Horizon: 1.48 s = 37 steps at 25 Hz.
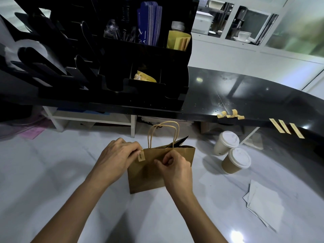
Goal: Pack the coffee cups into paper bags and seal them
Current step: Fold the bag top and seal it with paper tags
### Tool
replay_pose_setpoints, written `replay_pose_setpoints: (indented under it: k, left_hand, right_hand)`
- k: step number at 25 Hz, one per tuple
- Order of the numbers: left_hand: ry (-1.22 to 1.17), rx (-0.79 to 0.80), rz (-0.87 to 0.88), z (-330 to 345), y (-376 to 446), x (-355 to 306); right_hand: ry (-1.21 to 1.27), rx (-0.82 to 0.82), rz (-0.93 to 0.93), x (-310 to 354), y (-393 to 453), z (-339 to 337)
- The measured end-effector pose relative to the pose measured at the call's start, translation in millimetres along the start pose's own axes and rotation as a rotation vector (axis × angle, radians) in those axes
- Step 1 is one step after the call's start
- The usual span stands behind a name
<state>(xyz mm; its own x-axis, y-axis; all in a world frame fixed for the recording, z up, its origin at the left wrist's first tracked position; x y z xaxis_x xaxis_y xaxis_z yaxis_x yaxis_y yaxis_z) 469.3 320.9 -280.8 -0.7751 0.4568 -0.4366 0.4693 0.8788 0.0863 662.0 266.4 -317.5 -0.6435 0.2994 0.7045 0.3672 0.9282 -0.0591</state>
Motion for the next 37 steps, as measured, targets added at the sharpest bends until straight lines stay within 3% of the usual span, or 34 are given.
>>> replay_pose_setpoints:
  k: [7, 11, 18, 23, 27, 37]
  left_hand:
    - [-0.017, -0.015, -0.005, -4, -2, -3]
    - [0.027, -0.073, -0.034, -11, -4, 0]
    - [0.024, -0.198, -0.095, -20, -8, -4]
    - [0.017, -0.385, 0.037, -37, -19, -43]
    - [-0.135, -0.272, 0.133, -19, -15, -72]
    - [-0.216, -0.112, -0.057, 33, 32, -74]
  right_hand:
    - [0.121, -0.158, -0.084, -2, -4, -36]
    - [0.176, -0.251, -0.040, -16, -3, -61]
    - [0.177, -0.188, -0.034, -30, 6, -65]
    - [0.194, -0.152, -0.051, -32, 9, -63]
    - [0.192, -0.130, -0.082, -32, 12, -63]
    - [0.183, 0.001, -0.221, -29, 22, -63]
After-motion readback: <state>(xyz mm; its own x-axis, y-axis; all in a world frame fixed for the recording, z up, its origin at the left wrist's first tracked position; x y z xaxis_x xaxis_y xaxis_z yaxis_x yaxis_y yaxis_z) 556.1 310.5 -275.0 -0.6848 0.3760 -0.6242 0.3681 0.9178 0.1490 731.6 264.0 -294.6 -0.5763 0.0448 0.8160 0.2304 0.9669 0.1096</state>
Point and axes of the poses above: each hand's wrist, its own y-axis towards the middle knuckle, its own z-axis out of the palm, x = y × z, the point moved 10 cm from there along y, towards the middle knuckle, and after that the axes turned 7 degrees about x, right-handed, at the moved point
